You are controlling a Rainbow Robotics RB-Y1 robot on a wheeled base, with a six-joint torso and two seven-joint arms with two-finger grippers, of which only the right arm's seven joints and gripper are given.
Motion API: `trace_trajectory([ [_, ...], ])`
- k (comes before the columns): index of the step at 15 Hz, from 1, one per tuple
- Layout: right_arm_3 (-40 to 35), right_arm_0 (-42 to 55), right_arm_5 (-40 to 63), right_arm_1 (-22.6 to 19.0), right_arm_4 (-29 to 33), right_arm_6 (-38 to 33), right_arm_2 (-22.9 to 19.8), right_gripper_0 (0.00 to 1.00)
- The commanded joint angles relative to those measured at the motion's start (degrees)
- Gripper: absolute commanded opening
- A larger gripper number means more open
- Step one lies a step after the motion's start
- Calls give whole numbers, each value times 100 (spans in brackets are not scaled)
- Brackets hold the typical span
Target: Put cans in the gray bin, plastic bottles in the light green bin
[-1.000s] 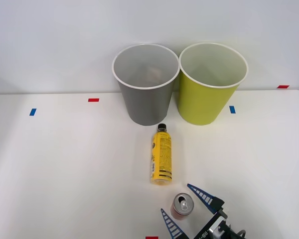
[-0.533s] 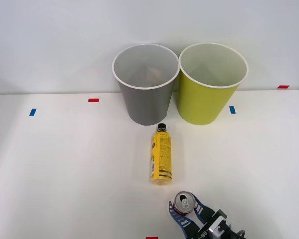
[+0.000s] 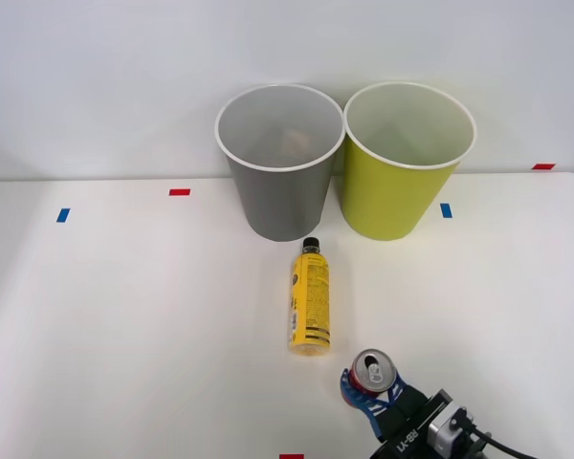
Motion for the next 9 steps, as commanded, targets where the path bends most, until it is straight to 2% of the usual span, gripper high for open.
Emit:
trace_trajectory([
  [1, -417, 94, -2, -395, -385, -54, -93, 0],
  [5, -1322, 261, 113, -984, -1036, -72, -154, 0],
  [9, -1884, -91, 684, -984, -1484, -54, -357, 0],
])
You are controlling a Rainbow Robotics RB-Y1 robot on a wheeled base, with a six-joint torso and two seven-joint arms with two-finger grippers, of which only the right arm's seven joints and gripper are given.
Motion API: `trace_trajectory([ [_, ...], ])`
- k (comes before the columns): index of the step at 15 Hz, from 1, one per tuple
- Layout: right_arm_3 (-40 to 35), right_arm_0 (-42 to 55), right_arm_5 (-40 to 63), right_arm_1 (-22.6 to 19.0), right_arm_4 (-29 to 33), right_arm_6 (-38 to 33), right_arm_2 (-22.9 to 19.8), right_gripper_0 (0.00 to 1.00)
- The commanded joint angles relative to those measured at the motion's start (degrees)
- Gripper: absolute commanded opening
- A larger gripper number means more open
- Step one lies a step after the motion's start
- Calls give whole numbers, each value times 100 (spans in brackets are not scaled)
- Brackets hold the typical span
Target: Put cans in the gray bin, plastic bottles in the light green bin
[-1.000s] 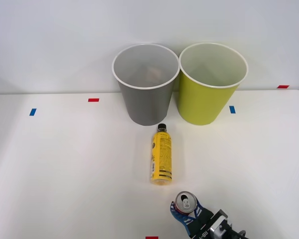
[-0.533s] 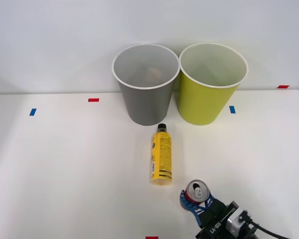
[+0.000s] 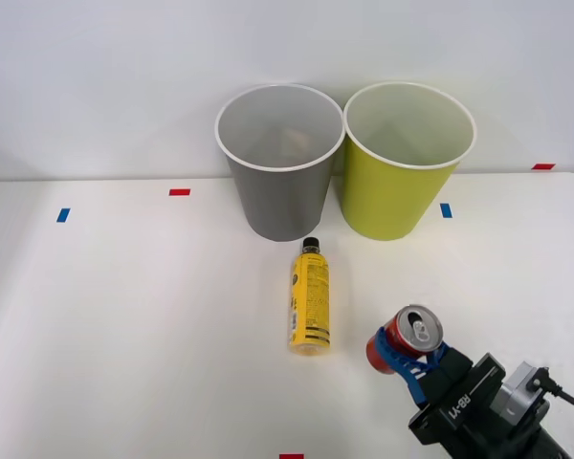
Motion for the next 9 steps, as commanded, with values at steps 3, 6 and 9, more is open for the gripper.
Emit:
trace_trajectory([
  [3, -163, -699, 144, 77, -551, -2, -85, 0],
  [6, -251, -1340, 777, 200, -691, -20, -94, 0],
  [9, -242, -2096, 1497, 569, -938, -20, -76, 0],
])
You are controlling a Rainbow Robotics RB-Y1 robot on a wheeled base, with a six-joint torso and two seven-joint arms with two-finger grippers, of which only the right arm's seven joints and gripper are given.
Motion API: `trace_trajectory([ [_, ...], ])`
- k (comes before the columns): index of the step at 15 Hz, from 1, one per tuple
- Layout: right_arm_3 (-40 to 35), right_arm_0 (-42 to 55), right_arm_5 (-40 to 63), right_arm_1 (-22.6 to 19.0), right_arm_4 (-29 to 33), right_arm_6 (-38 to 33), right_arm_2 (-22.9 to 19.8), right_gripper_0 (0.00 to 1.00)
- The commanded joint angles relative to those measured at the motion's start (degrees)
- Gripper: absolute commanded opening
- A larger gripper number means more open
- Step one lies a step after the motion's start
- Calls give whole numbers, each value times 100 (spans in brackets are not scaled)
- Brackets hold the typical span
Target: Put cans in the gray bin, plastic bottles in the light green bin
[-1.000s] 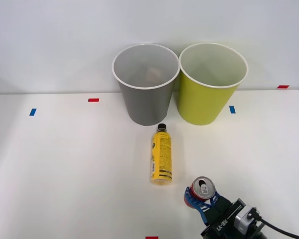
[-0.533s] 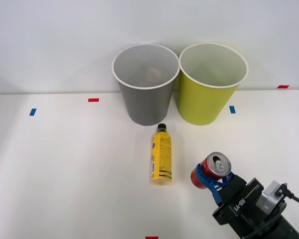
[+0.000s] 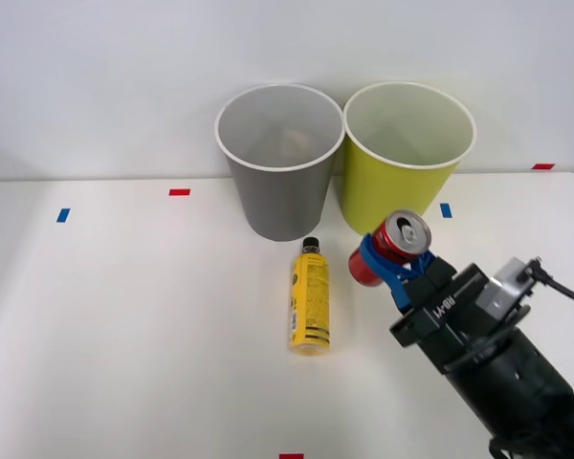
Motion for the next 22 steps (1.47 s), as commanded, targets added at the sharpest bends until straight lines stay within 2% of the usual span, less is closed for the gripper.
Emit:
trace_trajectory([
  [1, -7, -795, 776, 443, -308, -2, 2, 0],
  [4, 10, -1437, 1400, 698, -458, -64, -33, 0],
  [8, 134, -2289, 2296, 961, -633, -240, -288, 0],
  [11, 1513, -3291, 1725, 1383, -695, -310, -139, 0],
  [14, 2586, -4135, 1654, 1805, -704, -319, -130, 0],
  [21, 3623, -4996, 1663, 1893, -686, -336, 2, 0],
  [22, 3623, -4987, 1663, 1832, -686, -336, 11, 4],
])
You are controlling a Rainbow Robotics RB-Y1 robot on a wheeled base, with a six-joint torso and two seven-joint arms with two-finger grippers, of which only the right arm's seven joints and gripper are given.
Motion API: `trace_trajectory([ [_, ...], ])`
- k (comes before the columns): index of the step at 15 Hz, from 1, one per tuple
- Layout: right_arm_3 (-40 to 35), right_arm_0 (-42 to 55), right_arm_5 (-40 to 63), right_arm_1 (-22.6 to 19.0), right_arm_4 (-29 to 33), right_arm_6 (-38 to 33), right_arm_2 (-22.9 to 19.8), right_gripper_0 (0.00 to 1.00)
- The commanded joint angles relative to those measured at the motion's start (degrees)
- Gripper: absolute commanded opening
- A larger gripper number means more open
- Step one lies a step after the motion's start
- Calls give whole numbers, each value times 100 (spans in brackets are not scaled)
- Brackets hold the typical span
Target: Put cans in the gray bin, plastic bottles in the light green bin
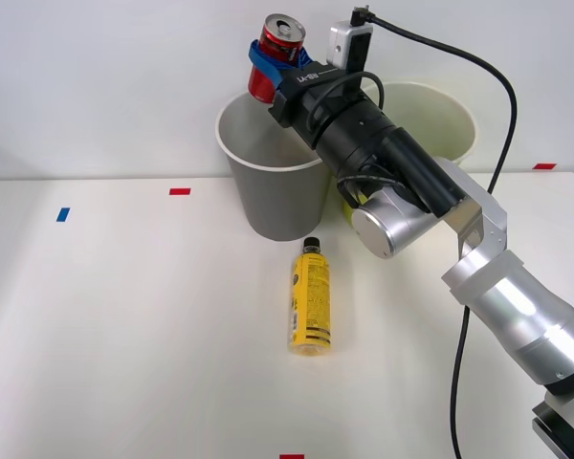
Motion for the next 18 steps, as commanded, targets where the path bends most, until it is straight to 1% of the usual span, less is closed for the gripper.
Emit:
trace_trajectory([
  [1, 43, -43, -2, -154, 4, -2, 60, 52],
  [2, 43, -43, -2, -216, -5, -2, 122, 93],
  [3, 43, -43, -2, -269, 13, -2, 201, 100],
  [6, -45, -26, -11, -330, 39, 16, 245, 100],
  [9, -608, 352, -11, -568, 48, 7, 253, 100],
  [11, -1539, 1020, -11, -1086, 48, 33, 253, 100],
  [13, -2515, 1855, -11, -1701, 21, -2, 236, 100],
  [16, -3737, 3235, -11, -2369, 48, 7, -204, 100],
  [18, -4475, 4316, -11, -2659, 48, 24, -617, 100],
])
